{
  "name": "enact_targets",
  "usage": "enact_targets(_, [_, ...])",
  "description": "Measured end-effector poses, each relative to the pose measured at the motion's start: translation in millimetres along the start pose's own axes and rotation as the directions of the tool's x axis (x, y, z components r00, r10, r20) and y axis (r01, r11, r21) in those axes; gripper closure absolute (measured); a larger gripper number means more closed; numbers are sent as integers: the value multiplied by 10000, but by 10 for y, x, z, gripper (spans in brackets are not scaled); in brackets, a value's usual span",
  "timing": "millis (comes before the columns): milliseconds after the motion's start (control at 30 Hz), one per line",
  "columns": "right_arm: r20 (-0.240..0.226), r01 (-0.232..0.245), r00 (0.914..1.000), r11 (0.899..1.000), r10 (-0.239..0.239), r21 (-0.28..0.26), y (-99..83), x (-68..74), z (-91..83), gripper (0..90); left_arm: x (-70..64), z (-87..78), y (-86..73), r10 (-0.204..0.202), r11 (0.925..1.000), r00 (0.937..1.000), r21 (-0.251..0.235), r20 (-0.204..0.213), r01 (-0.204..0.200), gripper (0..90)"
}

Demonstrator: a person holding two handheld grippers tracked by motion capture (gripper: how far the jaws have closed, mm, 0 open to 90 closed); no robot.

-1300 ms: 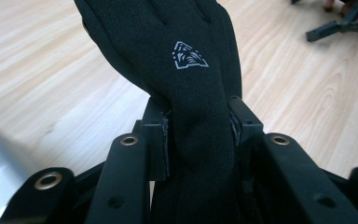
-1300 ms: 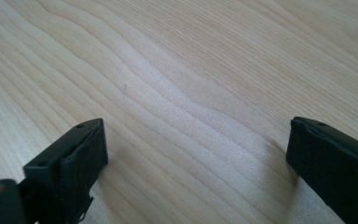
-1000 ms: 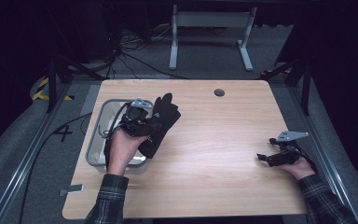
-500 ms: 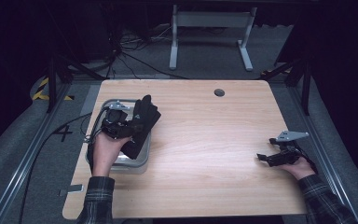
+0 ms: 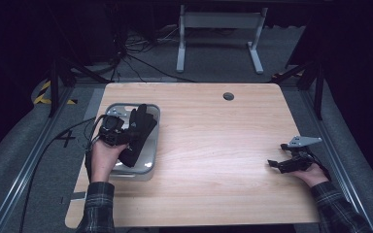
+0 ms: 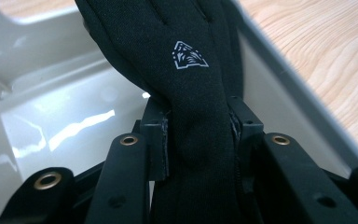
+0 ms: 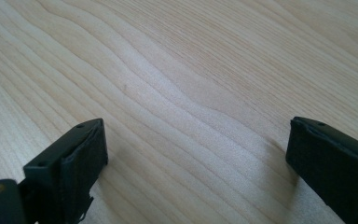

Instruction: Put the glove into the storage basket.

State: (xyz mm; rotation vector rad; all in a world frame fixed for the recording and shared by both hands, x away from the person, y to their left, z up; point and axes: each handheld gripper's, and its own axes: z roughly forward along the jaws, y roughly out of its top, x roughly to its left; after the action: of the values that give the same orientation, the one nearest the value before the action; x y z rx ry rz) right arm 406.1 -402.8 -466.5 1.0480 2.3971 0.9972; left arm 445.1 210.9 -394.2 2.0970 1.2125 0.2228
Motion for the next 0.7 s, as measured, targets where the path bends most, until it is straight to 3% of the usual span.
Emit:
enact_targets(267, [17, 10, 10000, 10000, -10, 3, 0, 0, 0, 57, 95, 144, -79, -368, 9971, 9992, 658, -170, 379, 619])
enact_targets(433, [14, -4, 10000, 10000, 4, 7, 0, 1, -1, 57, 135, 194, -85, -670, 9932, 9955, 910, -664, 729, 425])
enact_targets(700, [-4, -10, 10000, 10000, 10, -7, -1, 0, -1, 58, 85, 36, -35, -707, 9974, 9909, 54, -1146, 717, 229])
